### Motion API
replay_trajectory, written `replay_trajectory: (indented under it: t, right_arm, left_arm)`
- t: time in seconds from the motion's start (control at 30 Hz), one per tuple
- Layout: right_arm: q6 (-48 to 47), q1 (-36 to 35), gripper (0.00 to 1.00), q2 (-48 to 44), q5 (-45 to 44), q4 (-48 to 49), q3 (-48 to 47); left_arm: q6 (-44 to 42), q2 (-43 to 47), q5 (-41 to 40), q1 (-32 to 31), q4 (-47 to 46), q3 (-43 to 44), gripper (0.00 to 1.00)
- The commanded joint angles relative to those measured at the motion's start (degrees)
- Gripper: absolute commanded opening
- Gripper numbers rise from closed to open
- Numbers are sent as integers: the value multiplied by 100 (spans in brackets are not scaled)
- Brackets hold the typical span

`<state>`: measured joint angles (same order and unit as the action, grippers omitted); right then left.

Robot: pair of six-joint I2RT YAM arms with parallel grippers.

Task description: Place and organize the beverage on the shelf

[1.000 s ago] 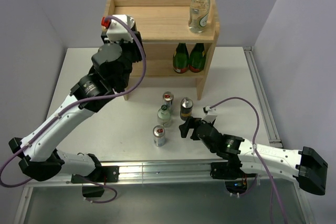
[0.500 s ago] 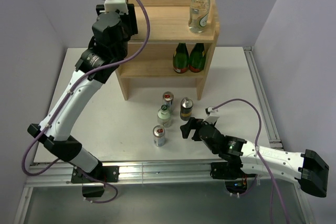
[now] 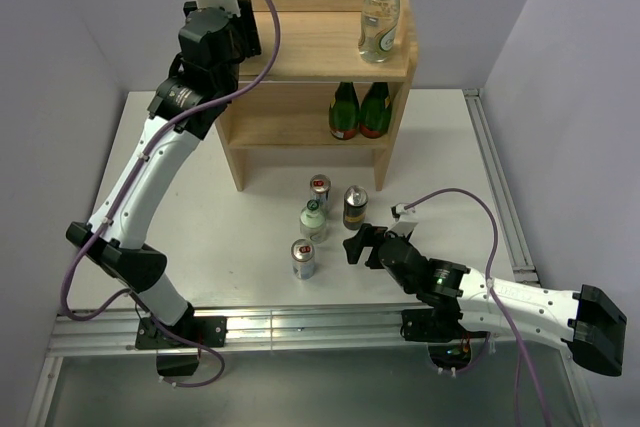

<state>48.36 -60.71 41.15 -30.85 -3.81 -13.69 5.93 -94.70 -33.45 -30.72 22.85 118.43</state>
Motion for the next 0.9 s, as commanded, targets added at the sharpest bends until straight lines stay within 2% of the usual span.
replay_trajectory:
  t: [0.0, 0.1, 0.2, 0.83, 0.87]
  right_arm:
    - [60, 33, 100, 8, -193, 118, 25]
    - [51, 33, 100, 16, -184, 118, 25]
    - [60, 33, 100, 25, -184, 109, 16]
    - [16, 33, 100, 113, -158, 135, -11]
    - [16, 33, 100, 130, -158, 127, -19]
  left_arm:
    - [48, -5, -232, 251, -150, 250, 59]
    - [13, -49, -276, 268, -132, 268, 81]
    - [-5, -119, -293, 303, -106, 294, 89]
    - [118, 56, -601, 391, -167, 110, 92]
    - [145, 109, -627, 391, -89, 110, 99]
